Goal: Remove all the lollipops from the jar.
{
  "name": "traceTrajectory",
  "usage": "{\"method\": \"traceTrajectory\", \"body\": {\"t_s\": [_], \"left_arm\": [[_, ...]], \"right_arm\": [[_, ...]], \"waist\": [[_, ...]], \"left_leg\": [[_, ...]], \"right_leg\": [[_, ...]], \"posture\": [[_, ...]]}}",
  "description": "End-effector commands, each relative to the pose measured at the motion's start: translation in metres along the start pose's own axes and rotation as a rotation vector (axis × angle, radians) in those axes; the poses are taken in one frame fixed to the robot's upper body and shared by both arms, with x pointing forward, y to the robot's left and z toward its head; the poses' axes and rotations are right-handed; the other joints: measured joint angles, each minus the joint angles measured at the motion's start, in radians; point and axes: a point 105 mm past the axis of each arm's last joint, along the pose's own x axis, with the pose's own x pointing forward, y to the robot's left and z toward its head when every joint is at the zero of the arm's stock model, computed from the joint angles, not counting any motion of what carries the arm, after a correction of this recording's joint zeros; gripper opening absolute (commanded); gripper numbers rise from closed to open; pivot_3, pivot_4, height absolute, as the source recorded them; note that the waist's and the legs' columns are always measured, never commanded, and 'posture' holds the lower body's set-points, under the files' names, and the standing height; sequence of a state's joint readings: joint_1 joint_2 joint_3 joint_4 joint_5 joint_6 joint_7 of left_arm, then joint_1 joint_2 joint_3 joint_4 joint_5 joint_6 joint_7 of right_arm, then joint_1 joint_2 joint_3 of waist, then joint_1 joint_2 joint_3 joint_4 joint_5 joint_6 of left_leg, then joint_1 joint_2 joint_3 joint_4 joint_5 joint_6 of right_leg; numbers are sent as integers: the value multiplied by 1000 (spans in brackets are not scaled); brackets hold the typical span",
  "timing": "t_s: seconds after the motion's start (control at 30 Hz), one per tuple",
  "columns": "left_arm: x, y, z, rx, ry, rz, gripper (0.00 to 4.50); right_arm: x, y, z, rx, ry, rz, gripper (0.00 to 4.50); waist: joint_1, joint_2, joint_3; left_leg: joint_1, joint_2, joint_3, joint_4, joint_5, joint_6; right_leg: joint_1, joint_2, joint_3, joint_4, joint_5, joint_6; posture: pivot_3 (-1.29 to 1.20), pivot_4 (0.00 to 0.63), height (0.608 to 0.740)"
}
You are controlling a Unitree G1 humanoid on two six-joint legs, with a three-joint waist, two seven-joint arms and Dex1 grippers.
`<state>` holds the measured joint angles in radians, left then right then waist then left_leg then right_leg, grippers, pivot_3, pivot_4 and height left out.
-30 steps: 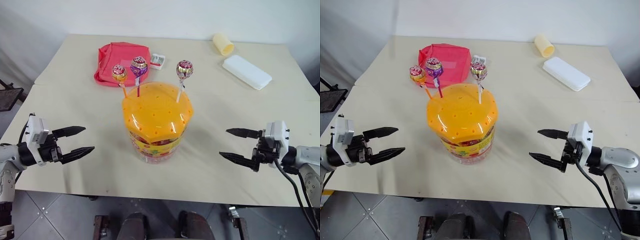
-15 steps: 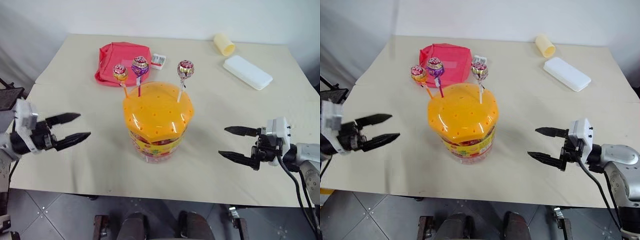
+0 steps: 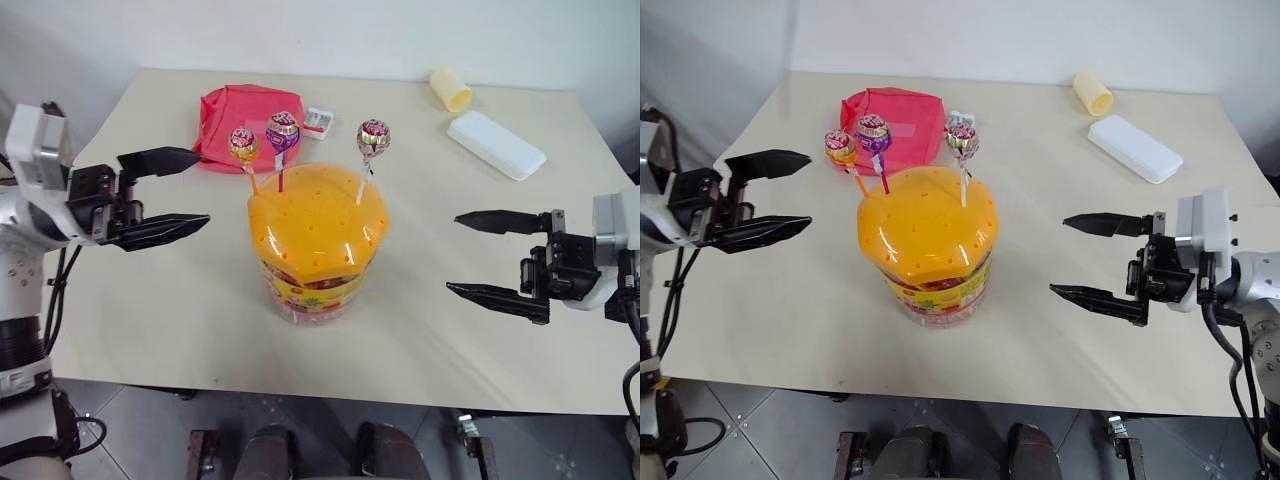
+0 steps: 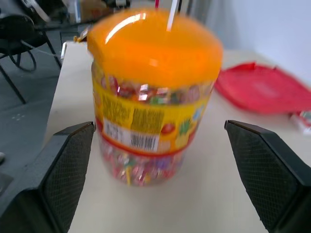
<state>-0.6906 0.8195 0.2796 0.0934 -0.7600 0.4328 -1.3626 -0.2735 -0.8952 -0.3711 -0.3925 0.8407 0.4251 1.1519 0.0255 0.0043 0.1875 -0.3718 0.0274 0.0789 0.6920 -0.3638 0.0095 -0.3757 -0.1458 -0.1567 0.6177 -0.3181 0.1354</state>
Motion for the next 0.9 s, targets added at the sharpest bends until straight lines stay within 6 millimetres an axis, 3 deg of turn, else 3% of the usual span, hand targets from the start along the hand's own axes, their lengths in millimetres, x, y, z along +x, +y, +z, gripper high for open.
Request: {"method": "traceTrajectory", "body": {"t_s": [0.03,0.17,0.27,0.67,0.9], "left_arm": [[12,1,7,41,-15,-88,4500],[21,7,0,43,-18,-134,4500],[24,12,0,39,-40,-139,3893],[33,19,1,47,-45,-164,128],[39,24,11,72,-80,-163,55]], "right_arm": [[5,2,15,-51,-32,1,4462],[8,3,16,-55,-37,-3,4462],[7,2,14,-60,-29,-18,4500],[7,2,13,-70,-38,-65,4500],[4,2,12,-76,-24,-75,4500]], "waist": [[0,0,0],[-1,0,0],[0,0,0],[0,0,0],[2,0,0]], "left_leg": [[0,0,0,0,0,0],[0,0,0,1,0,0],[-1,0,0,2,0,1],[-2,0,-1,6,-1,2],[-3,0,-1,7,-1,3]], "right_leg": [[0,0,0,0,0,0],[0,0,0,1,0,0],[0,0,0,1,0,0],[0,0,0,2,0,0],[0,0,-1,2,0,0]], "posture": [[0,150,740],[0,150,740],[0,150,740],[0,150,740],[0,150,740]]}}
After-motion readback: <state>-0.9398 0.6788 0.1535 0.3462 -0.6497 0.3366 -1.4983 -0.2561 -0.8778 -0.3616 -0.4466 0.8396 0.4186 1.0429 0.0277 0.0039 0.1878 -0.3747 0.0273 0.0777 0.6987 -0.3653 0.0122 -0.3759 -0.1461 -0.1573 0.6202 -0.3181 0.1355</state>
